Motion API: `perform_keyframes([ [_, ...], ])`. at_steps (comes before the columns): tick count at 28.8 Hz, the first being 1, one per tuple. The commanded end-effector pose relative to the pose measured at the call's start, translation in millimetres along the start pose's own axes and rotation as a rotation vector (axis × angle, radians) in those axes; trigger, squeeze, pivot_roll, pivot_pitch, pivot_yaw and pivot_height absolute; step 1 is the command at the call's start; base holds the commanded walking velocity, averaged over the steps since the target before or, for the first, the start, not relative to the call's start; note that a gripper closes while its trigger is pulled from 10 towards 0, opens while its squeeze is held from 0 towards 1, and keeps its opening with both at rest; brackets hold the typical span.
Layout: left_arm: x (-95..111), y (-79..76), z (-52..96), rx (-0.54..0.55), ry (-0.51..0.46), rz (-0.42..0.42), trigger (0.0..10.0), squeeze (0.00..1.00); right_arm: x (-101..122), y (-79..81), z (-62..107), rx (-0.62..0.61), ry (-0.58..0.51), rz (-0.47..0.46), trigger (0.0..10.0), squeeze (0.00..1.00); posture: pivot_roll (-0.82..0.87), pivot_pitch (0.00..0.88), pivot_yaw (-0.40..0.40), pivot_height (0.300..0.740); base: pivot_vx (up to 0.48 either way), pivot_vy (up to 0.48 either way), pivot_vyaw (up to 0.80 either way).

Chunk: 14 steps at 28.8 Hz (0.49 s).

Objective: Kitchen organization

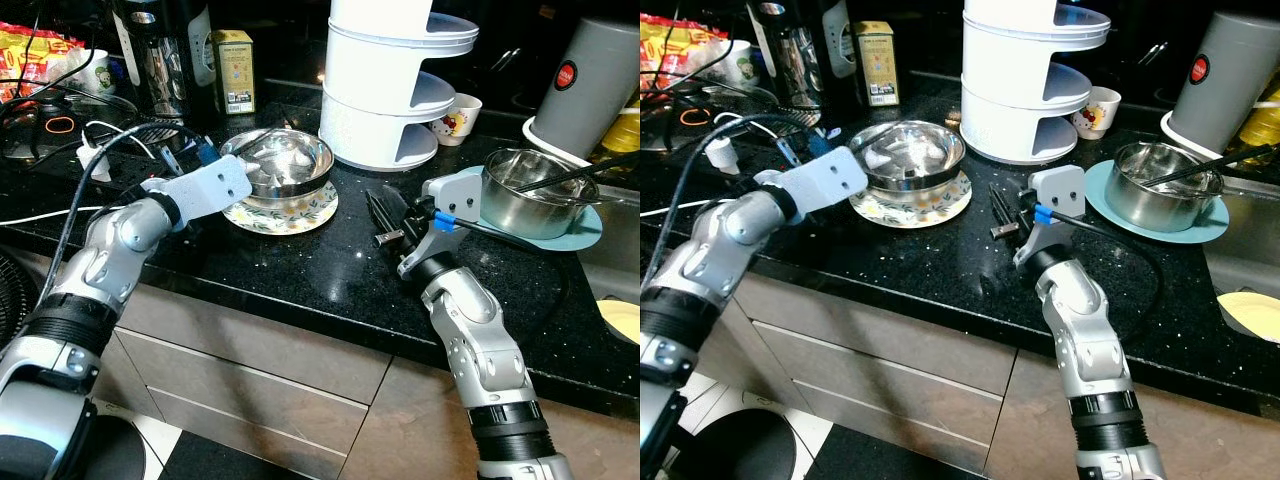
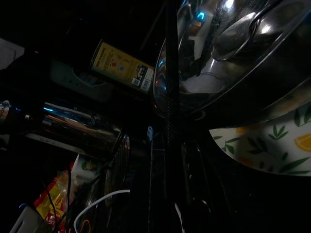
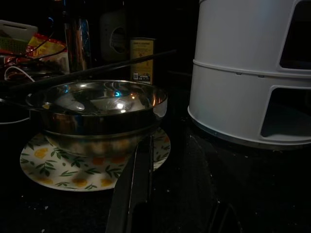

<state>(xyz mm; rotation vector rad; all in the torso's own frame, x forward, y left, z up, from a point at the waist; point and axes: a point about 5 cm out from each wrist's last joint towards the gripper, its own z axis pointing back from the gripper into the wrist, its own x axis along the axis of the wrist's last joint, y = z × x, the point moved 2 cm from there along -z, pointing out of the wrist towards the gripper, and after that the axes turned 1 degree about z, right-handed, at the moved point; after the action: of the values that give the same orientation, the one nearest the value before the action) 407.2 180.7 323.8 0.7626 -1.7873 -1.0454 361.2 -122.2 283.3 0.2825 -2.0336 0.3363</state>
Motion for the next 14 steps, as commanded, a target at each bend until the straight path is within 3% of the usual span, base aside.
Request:
perform_keyframes([
  [1,1,0.5,-0.1,-0.014,-0.005,-0.017,3.5,0.00,2,-3.2,1.0,-0.013,-0.002,-0.008,10.0,0.00,0.02,0.207,-0.023,0.740,0.000,0.000,0.00],
  [8,1,6.6,0.6,0.012,-0.007,-0.017,3.3,0.00,2,-3.9,0.8,-0.014,-0.004,-0.008,10.0,0.00,0.02,0.206,-0.023,0.740,0.000,0.000,0.00],
  [10,2,15.3,2.3,0.052,-0.014,-0.001,2.0,0.00,3,-3.6,1.0,-0.013,-0.006,-0.007,10.0,0.00,0.02,0.206,-0.023,0.740,0.000,0.000,0.00],
  [11,4,25.4,4.3,0.095,-0.025,0.031,0.0,0.00,3,-3.5,1.1,-0.014,-0.007,-0.006,10.0,0.00,0.02,0.204,-0.021,0.740,0.000,0.000,0.00],
  [12,4,25.4,4.3,0.095,-0.025,0.031,0.0,0.00,3,-3.5,1.1,-0.014,-0.007,-0.006,10.0,0.00,0.02,0.204,-0.021,0.740,0.000,0.000,0.00],
  [14,9,45.2,8.6,0.182,-0.061,0.139,0.0,0.00,4,-3.5,1.3,-0.014,-0.011,-0.007,10.0,0.00,0.02,0.204,-0.021,0.740,0.000,0.000,0.00],
])
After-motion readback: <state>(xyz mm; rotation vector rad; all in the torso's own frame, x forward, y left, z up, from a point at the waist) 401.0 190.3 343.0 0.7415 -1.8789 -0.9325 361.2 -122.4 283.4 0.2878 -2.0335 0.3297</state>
